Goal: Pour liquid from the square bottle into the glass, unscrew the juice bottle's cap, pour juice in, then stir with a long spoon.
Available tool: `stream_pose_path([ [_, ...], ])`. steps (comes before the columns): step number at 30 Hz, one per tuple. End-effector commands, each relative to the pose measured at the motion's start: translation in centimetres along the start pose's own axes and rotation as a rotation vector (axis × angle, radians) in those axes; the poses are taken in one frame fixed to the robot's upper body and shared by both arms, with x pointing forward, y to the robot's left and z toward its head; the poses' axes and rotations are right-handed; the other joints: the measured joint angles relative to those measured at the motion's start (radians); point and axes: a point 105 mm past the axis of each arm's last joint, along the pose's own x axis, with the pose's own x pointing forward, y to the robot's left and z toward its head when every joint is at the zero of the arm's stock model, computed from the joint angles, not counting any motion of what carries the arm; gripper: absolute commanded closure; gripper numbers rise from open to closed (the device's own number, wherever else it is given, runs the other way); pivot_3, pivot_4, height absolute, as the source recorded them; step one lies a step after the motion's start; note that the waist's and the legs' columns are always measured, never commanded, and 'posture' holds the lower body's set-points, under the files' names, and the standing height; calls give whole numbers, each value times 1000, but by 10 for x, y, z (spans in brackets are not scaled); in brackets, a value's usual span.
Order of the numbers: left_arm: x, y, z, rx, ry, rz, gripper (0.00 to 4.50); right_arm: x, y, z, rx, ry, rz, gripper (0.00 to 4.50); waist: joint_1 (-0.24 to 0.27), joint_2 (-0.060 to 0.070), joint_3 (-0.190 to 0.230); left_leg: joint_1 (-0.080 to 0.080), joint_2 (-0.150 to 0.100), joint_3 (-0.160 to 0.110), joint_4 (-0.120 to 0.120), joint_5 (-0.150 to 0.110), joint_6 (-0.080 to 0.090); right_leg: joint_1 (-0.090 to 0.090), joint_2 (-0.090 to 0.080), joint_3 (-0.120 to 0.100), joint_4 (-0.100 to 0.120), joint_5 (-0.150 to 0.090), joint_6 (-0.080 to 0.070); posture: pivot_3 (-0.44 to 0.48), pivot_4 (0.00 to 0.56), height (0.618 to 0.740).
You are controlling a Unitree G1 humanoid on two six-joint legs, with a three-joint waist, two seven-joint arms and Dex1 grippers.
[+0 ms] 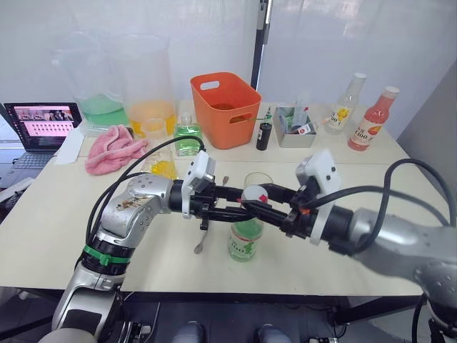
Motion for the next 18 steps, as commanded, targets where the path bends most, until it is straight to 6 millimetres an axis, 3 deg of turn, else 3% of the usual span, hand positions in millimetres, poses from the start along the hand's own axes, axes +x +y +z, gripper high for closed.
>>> stream_pose_path([
  [1, 2, -7, 2, 27, 4, -38, 2992, -4, 0, 21, -142, -44, 230, 2758, 0, 0, 0, 0, 0, 0, 0, 0, 0, 0, 0, 0, 0, 0, 0, 0, 150, 739],
  [4, 2, -9, 1, 28, 6, -37, 2992, 0, -4, 14, -168, 41, 417, 2758, -3, 0, 0, 0, 0, 0, 0, 0, 0, -1, 1, 0, 0, 0, 0, 0, 150, 739],
  [8, 3, -10, 2, 33, 5, -31, 2992, 10, -23, 18, -212, 54, 419, 2758, -1, 0, 0, 0, 0, 0, 0, 0, 0, -1, 1, 0, 1, 0, 0, 0, 150, 739],
  [18, 5, -11, 5, 68, -28, -47, 2992, 14, 1, 29, -280, 14, 401, 2758, 4, 0, 0, -1, 0, -1, 0, 0, 0, -3, -2, 0, 5, 0, 0, 0, 150, 739],
])
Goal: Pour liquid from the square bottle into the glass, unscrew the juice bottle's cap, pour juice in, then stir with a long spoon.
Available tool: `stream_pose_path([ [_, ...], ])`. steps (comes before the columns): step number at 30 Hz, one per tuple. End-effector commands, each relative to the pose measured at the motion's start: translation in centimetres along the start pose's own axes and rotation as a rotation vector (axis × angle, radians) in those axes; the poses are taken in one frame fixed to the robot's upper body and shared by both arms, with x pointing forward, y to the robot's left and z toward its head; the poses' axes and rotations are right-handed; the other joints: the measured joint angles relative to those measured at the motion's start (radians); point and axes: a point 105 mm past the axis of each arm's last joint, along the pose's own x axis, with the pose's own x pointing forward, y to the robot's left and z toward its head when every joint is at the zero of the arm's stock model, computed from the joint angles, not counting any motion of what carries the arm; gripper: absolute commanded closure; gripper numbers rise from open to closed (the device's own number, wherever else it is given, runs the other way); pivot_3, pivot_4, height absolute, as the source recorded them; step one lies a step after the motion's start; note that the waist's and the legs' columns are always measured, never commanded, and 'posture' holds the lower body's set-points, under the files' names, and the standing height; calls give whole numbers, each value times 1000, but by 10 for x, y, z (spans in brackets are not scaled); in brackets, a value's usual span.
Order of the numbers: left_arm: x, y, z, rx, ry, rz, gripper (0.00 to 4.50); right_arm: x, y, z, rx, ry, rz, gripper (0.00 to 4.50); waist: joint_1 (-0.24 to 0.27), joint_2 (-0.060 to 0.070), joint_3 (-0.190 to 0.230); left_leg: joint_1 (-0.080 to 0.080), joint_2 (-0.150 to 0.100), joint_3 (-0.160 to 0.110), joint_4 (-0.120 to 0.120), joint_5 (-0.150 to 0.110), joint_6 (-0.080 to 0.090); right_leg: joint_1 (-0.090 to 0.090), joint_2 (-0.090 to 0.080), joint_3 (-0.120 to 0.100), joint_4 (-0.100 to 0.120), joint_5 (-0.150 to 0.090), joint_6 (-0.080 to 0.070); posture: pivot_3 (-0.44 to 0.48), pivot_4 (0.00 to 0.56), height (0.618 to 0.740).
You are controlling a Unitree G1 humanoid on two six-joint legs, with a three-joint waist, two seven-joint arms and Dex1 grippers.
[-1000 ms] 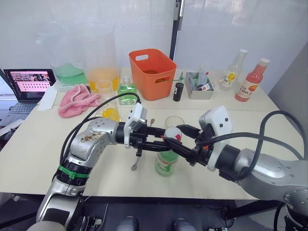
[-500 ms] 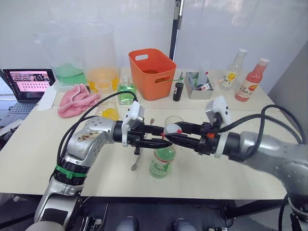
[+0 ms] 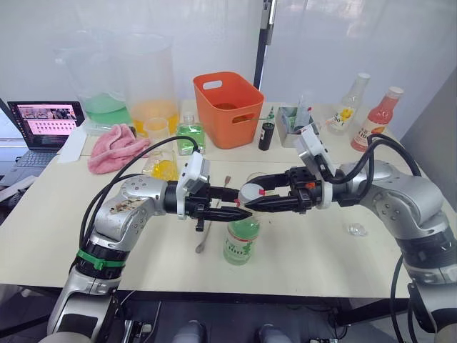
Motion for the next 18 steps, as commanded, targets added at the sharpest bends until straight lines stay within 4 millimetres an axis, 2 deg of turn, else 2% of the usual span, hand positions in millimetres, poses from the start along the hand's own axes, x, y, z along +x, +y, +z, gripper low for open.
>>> stream_pose_path([
  [1, 11, -8, 5, 48, -24, -72, 2992, 5, 16, 23, -115, -41, 1, 2758, -2, 0, 0, -1, 0, 0, 0, 0, 0, -1, 0, 0, 1, 0, 0, 0, 150, 739],
  [13, 17, -4, 0, 48, -25, -98, 2992, 5, 21, 7, -71, 10, -85, 2758, -1, 0, 0, -5, -1, 0, 2, 0, 0, -5, 0, 0, 2, 0, 0, 0, 150, 739],
  [15, 19, -3, 0, 49, -27, -101, 2992, 5, 20, 7, -61, 0, -90, 1747, -1, 0, 0, -5, -1, 0, 2, 0, 0, -5, 0, 0, 2, 0, 0, 0, 150, 739],
  [18, 20, -2, 0, 51, -27, -103, 2992, 5, 22, 10, -56, -22, -84, 742, 4, 0, 0, -5, -1, 0, 3, 0, 0, -5, 0, 0, 2, 0, 0, 0, 150, 739],
])
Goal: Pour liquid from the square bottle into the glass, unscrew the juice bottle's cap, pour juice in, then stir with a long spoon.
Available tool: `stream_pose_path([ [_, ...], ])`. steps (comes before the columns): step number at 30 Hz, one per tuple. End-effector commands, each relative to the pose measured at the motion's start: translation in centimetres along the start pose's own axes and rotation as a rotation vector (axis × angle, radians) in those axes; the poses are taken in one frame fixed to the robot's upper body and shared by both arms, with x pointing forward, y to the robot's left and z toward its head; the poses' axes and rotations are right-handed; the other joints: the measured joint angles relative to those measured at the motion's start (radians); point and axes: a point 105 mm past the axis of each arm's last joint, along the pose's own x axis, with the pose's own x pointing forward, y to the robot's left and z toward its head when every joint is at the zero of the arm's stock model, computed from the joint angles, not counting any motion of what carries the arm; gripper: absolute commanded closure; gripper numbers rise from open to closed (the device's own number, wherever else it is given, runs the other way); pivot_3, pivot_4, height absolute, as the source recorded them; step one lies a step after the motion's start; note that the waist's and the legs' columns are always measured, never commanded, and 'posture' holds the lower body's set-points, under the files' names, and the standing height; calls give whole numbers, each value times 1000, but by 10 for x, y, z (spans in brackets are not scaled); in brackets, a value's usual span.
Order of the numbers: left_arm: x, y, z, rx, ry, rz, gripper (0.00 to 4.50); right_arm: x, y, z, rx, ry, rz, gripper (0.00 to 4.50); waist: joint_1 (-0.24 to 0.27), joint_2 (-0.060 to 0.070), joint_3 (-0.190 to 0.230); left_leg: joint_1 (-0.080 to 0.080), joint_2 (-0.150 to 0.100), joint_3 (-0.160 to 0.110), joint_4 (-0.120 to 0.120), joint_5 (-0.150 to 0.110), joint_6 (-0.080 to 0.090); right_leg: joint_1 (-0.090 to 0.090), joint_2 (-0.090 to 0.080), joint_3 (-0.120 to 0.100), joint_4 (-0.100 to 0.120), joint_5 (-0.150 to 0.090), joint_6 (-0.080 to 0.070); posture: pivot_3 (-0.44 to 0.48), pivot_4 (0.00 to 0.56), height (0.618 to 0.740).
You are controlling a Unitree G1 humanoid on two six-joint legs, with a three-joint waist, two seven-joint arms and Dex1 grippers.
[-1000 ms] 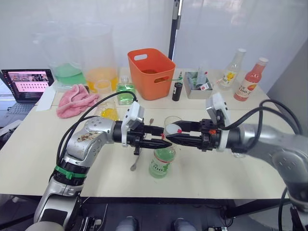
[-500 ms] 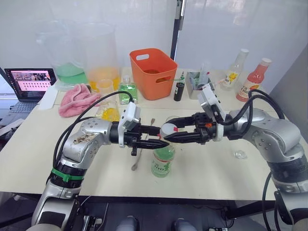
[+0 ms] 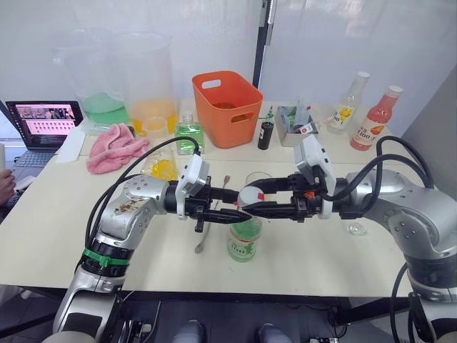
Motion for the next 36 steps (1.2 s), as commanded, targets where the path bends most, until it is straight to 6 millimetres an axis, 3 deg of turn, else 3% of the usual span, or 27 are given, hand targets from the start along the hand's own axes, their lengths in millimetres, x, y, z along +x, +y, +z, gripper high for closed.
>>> stream_pose_path([
  [1, 6, -1, 4, 21, 0, -28, 2992, -2, 6, 10, -26, -31, 14, 516, -1, 0, 0, 0, 0, 0, 0, 0, 0, 0, 0, 0, 0, 0, 0, 0, 150, 739],
  [2, 6, -1, 4, 22, 1, -28, 2992, -3, 6, 12, -30, -41, 6, 109, -2, 0, 0, 0, 0, 0, 0, 0, 0, 0, 0, 0, 0, 0, 0, 0, 150, 739],
  [3, 6, -1, 4, 23, 1, -27, 2992, -3, 5, 14, -33, -48, -1, 45, -3, 0, 0, 0, 0, 0, 0, 0, 0, 0, 0, 0, 0, 0, 0, 0, 150, 739],
  [6, 7, 0, 5, 23, 4, -26, 2992, -13, 6, 24, -32, -97, -70, 45, -2, 0, 0, 0, 0, 0, 0, 0, 0, 0, 0, 0, 0, 0, 0, 0, 150, 739],
  [10, 7, 0, 6, 21, 1, -30, 2992, -25, 15, 21, -4, -107, -214, 45, 5, 0, 0, -1, 0, -1, 0, 0, 0, 0, -1, 0, 0, 0, 0, 0, 150, 739],
  [17, 7, 0, 6, 23, 1, -39, 2992, -25, 29, 10, 97, -144, -394, 45, -1, 0, 0, 0, 1, -1, 0, 0, 0, 1, 0, 0, 0, 0, 0, 0, 150, 739],
  [22, 7, 0, 7, 24, 4, -43, 2992, -27, 25, 6, 177, -197, -562, 45, -3, 0, 0, 0, 0, -1, 0, 0, 0, 0, 0, 0, 0, 0, 0, 0, 150, 739],
  [28, 9, 0, 9, 21, 3, -44, 2992, -23, 27, 3, 227, -216, -603, 45, -6, 0, 0, 0, 0, -1, 0, 0, 0, 0, 1, 0, 0, 0, 0, 0, 150, 739],
  [31, 9, 0, 10, 21, 4, -46, 2992, -22, 27, 2, 232, -215, -601, 792, -6, 0, 0, 0, 0, -1, 0, 0, 0, 0, 1, 1, -1, 0, 0, 0, 150, 739],
  [36, 9, 1, 10, 21, 5, -45, 2992, -18, 28, 1, 235, -199, -579, 2526, -6, 0, 0, 0, 0, -1, 0, 0, 0, 0, 1, 1, -1, 0, 0, 0, 150, 739],
])
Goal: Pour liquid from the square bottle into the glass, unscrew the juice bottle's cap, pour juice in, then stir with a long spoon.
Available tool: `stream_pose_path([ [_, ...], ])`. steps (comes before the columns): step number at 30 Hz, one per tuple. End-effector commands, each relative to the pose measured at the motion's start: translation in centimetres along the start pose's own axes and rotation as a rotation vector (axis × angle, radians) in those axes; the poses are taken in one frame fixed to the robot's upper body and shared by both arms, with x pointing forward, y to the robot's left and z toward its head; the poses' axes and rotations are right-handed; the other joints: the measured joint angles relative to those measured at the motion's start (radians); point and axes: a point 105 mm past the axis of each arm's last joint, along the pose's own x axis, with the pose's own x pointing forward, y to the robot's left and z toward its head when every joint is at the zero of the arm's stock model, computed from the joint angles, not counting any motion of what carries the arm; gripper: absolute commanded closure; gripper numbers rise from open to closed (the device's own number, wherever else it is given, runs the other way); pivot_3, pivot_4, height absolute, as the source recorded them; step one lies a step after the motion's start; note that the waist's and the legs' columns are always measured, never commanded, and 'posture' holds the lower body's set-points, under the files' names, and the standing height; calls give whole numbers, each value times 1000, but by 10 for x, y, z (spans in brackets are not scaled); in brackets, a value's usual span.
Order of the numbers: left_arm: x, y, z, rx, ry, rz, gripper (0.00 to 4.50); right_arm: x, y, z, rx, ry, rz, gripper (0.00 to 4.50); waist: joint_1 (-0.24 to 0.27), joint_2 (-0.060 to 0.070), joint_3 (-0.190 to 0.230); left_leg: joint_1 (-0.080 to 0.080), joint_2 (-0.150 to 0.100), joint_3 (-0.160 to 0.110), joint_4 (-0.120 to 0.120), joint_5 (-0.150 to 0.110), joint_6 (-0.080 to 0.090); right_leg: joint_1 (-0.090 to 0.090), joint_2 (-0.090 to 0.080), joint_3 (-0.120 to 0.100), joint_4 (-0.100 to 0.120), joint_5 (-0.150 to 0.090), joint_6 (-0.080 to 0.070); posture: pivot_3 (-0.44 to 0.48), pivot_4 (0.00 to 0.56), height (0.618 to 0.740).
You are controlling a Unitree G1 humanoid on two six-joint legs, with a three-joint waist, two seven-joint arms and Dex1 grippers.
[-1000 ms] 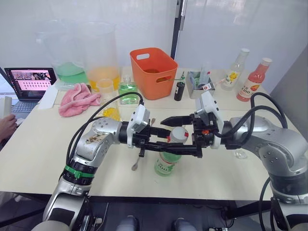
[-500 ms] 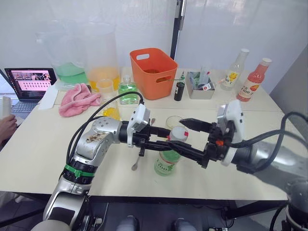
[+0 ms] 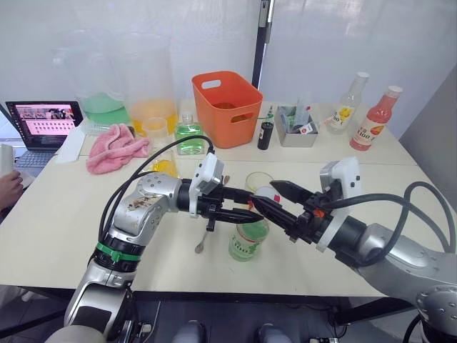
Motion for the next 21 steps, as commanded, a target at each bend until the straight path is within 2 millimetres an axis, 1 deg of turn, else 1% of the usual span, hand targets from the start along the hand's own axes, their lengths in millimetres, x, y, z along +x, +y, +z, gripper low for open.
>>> stream_pose_path([
  [1, 4, -2, 9, 30, -9, -31, 2992, 0, 5, 7, -19, -34, 16, 2767, 0, 0, 0, 0, 0, 0, 0, 0, 0, 0, 0, 0, 0, 0, 0, 0, 150, 739],
  [5, 3, -2, 9, 29, -8, -26, 2992, 3, 4, 9, -23, -44, 18, 2787, -1, 0, 0, 0, 0, 0, 0, 0, 0, 0, 0, 0, 0, 0, 0, 0, 150, 739],
  [8, 3, -2, 8, 26, -7, -26, 2992, 7, 2, 14, -41, -67, 34, 2787, -1, 0, 0, 0, 0, 0, 0, 0, 0, 0, 0, 0, 0, 0, 0, 0, 150, 739],
  [10, 3, -2, 8, 25, -8, -26, 2992, 9, 6, 19, -77, -74, 100, 2787, -1, 0, 0, 0, 0, 1, 0, 0, 0, 0, 0, 0, 0, 0, 0, 0, 150, 739],
  [11, 4, -2, 8, 24, -9, -28, 2992, 11, 9, 20, -104, -63, 167, 2787, -1, 0, 0, 0, 0, 1, 0, 0, 0, 0, 1, 1, -1, 0, 0, 0, 150, 739],
  [14, 4, -4, 7, 20, -12, -48, 2992, 17, 12, 17, -184, 33, 440, 2787, -2, 0, 0, 0, 0, 2, 2, 0, 0, -1, 1, 1, -1, 0, 0, 0, 150, 739],
  [16, 4, -5, 6, 17, -12, -56, 2992, 18, 10, 18, -207, 68, 547, 2787, -2, 0, 0, 0, 0, 2, 2, 0, 0, 0, 2, 1, -1, 0, 0, 0, 150, 739],
  [18, 3, -6, 5, 17, -7, -65, 2992, 22, 4, 25, -227, 112, 697, 2787, -2, 0, 0, 0, 1, 2, 2, 0, 0, 0, 2, 1, -1, 0, 0, 0, 150, 739],
  [19, 2, -6, 5, 15, -5, -69, 2992, 24, 1, 27, -226, 150, 784, 2787, -5, 0, 0, -1, 0, 2, 2, 0, 0, -1, 2, 1, -1, 0, 0, 0, 150, 739],
  [21, 2, -7, 5, 13, -3, -77, 2992, 24, -4, 31, -194, 192, 898, 2787, -5, 0, 0, -1, 0, 3, 2, 0, 0, -2, 2, 2, 0, 0, 0, 0, 150, 739],
])
